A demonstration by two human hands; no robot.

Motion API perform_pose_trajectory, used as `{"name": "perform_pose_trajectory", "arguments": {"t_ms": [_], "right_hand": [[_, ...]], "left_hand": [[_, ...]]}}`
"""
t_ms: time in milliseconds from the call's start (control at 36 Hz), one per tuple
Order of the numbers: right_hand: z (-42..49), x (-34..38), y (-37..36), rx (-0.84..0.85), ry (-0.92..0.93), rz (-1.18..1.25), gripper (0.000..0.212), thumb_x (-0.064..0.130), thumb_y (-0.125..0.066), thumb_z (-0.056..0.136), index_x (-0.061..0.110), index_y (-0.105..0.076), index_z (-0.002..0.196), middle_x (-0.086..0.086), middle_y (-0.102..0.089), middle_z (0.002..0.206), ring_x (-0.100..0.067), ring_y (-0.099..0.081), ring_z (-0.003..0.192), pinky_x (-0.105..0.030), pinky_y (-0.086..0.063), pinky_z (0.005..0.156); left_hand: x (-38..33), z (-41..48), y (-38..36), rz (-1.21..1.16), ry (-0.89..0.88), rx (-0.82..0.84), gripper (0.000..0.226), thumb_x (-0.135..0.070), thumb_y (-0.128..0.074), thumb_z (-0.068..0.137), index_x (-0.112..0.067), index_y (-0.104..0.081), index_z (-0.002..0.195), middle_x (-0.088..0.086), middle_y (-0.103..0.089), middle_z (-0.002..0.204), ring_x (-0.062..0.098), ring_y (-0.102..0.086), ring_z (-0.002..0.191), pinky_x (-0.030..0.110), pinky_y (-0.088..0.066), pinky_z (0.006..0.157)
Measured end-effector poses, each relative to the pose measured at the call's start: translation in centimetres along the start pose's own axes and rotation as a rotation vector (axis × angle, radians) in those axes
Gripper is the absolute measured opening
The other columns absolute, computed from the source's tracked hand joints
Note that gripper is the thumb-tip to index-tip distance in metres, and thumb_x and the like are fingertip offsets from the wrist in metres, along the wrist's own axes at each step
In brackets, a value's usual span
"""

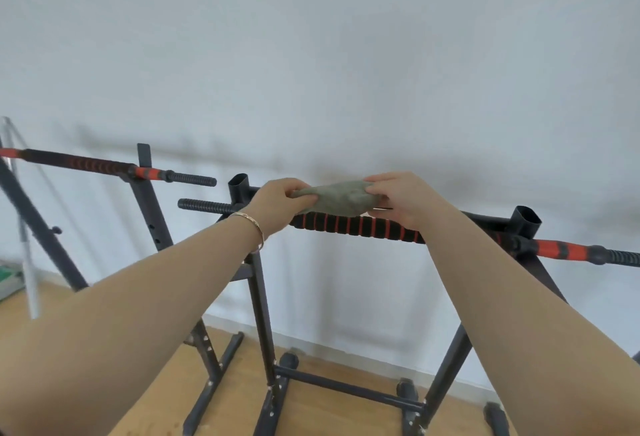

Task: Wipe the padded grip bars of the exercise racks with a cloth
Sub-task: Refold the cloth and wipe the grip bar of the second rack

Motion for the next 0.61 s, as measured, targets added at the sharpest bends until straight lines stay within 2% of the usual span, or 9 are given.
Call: {"name": "perform_pose_trajectory", "arguments": {"t_ms": [111,167,250,333,389,444,472,556,611], "right_hand": [[-0.2,0.8,-2.0,-0.003,0.053,-0.136,0.022,0.017,-0.072,0.092,0.009,-0.071,0.113,-0.01,-0.073,0.113,-0.023,-0.072,0.102,-0.04,-0.059,0.091],[-0.5,1.4,-3.5,0.005,0.096,-0.208,0.02,0.02,-0.07,0.093,0.011,-0.072,0.11,-0.006,-0.075,0.107,-0.019,-0.072,0.099,-0.04,-0.058,0.093],[-1.0,2.3,-5.8,0.0,0.167,-0.292,0.014,0.022,-0.069,0.093,0.012,-0.074,0.101,-0.01,-0.074,0.105,-0.022,-0.071,0.1,-0.04,-0.058,0.093],[-1.8,3.1,-8.8,0.004,0.221,-0.343,0.013,0.021,-0.067,0.093,0.012,-0.075,0.096,-0.011,-0.074,0.104,-0.023,-0.07,0.097,-0.041,-0.057,0.093],[-2.3,3.6,-10.7,0.001,0.248,-0.385,0.012,0.022,-0.067,0.093,0.013,-0.075,0.091,-0.011,-0.074,0.1,-0.022,-0.071,0.089,-0.041,-0.06,0.082],[-2.8,3.9,-12.6,0.0,0.253,-0.373,0.01,0.02,-0.067,0.092,0.016,-0.074,0.085,-0.009,-0.072,0.092,-0.008,-0.069,0.062,-0.028,-0.056,0.052],[-3.1,4.0,-13.6,-0.003,0.257,-0.366,0.009,0.019,-0.068,0.091,0.017,-0.073,0.084,-0.007,-0.071,0.089,-0.003,-0.065,0.054,-0.021,-0.051,0.044],[-3.9,4.6,-16.8,0.004,0.292,-0.364,0.008,0.017,-0.068,0.09,0.015,-0.074,0.084,-0.007,-0.072,0.091,-0.003,-0.066,0.061,-0.022,-0.055,0.049],[-4.7,5.1,-19.2,0.017,0.315,-0.37,0.009,0.018,-0.068,0.089,0.013,-0.074,0.085,-0.01,-0.071,0.091,-0.012,-0.067,0.07,-0.028,-0.059,0.058]], "left_hand": [[0.8,-1.3,3.9,0.007,0.041,-0.076,0.015,-0.038,-0.068,0.086,-0.029,-0.071,0.075,-0.019,-0.057,0.06,-0.004,-0.05,0.052,0.009,-0.038,0.051],[1.2,-2.1,5.8,0.028,0.062,-0.118,0.018,-0.039,-0.069,0.085,-0.023,-0.072,0.079,-0.011,-0.056,0.066,0.003,-0.048,0.059,0.017,-0.038,0.059],[1.5,-3.7,8.4,-0.028,0.095,-0.152,0.008,-0.028,-0.072,0.087,-0.021,-0.075,0.089,-0.001,-0.066,0.079,0.011,-0.059,0.071,0.028,-0.051,0.072],[1.8,-5.6,10.9,-0.069,0.112,-0.175,0.006,-0.017,-0.07,0.09,-0.016,-0.074,0.095,0.004,-0.071,0.087,0.009,-0.067,0.076,0.02,-0.058,0.072],[2.3,-6.8,12.6,-0.023,0.12,-0.186,0.007,-0.018,-0.069,0.091,-0.014,-0.074,0.094,0.004,-0.071,0.089,0.009,-0.066,0.078,0.017,-0.057,0.07],[2.9,-8.0,14.4,0.009,0.127,-0.209,0.011,-0.021,-0.069,0.091,-0.011,-0.073,0.095,0.002,-0.07,0.088,0.008,-0.065,0.077,0.016,-0.056,0.068],[3.2,-8.8,15.4,0.021,0.131,-0.23,0.014,-0.023,-0.07,0.091,-0.009,-0.073,0.096,0.002,-0.069,0.088,0.007,-0.064,0.075,0.015,-0.055,0.067],[4.3,-11.3,18.5,0.041,0.155,-0.296,0.029,-0.028,-0.07,0.089,-0.001,-0.069,0.098,0.003,-0.066,0.083,0.011,-0.062,0.072,0.027,-0.059,0.075],[5.1,-13.4,20.6,0.055,0.181,-0.34,0.03,-0.03,-0.071,0.089,-0.001,-0.068,0.092,0.002,-0.064,0.077,0.013,-0.061,0.069,0.038,-0.058,0.082]]}}
Point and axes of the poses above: each hand's wrist, its own z-axis towards the middle knuckle, its own y-axis out of the back of the hand, x = y × z, the point moved 5 cm from there along z, towards the middle knuckle
